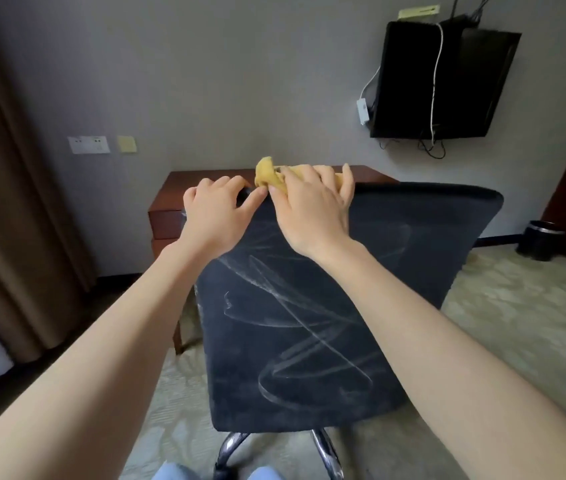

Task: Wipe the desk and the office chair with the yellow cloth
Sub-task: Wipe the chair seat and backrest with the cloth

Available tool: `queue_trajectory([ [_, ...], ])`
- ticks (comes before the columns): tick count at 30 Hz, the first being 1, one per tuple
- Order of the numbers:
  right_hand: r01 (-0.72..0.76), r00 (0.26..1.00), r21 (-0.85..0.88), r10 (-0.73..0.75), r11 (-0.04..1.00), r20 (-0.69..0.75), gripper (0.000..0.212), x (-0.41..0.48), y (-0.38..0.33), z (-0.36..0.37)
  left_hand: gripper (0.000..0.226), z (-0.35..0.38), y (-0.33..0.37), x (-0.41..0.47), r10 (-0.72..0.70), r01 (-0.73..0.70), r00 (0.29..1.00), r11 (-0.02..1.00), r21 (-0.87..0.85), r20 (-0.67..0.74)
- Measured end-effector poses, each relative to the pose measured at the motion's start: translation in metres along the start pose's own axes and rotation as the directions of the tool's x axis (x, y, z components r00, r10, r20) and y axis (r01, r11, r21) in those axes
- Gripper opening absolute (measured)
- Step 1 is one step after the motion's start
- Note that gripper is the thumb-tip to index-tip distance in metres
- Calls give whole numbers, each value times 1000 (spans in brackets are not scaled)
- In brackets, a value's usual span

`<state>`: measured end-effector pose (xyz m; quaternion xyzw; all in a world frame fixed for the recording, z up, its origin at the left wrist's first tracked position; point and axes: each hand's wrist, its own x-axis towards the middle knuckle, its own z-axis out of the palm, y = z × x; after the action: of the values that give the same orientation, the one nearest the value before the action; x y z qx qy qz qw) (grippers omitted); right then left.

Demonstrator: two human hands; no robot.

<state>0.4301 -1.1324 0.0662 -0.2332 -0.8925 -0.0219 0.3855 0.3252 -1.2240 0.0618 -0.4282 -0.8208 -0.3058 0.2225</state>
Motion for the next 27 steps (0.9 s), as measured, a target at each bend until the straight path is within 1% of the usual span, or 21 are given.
queue_trajectory([
  [3, 154, 987, -64, -157, 986, -39, 43, -12, -8, 13, 33, -2, -7, -3, 22, -20, 999, 997, -68, 26],
  [5, 229, 966, -107, -239, 968, -96, 43, -13, 4, 16, 35, -2, -10, -3, 52, -50, 999, 994, -99, 17],
  [7, 290, 942, -121, -305, 949, -141, 43, -11, 20, 17, 42, 0, -9, -4, 80, -81, 997, 991, -107, -9],
  [11, 305, 904, -134, -331, 943, -272, 38, -8, 44, 19, 50, 1, -13, -2, 96, -98, 995, 986, -131, -21],
  [14, 286, 877, -169, -328, 943, -351, 35, -8, 68, 20, 47, 6, -13, -4, 87, -96, 993, 988, -118, -77],
  [17, 205, 874, -135, -243, 969, -421, 36, -7, 94, 17, 39, 11, -9, -6, 40, -60, 988, 989, -132, -150],
  [20, 80, 872, -66, -103, 995, -479, 38, -6, 124, 13, 36, 16, -8, -7, 49, -77, 973, 990, -118, -224],
  [21, 23, 874, -37, -38, 999, -484, 39, -6, 134, 13, 36, 17, -7, -8, 65, -93, 969, 990, -105, -240],
  [23, -119, 865, 69, 138, 990, -482, 43, -6, 153, 11, 34, 20, -9, -9, 98, -120, 960, 990, -70, -261],
  [25, -251, 820, 200, 318, 947, -476, 45, -5, 170, 10, 31, 21, -12, -10, 124, -140, 952, 989, -38, -278],
  [27, -338, 777, 319, 454, 886, -436, 43, -4, 187, 8, 29, 22, -12, -10, 144, -154, 947, 988, -15, -286],
])
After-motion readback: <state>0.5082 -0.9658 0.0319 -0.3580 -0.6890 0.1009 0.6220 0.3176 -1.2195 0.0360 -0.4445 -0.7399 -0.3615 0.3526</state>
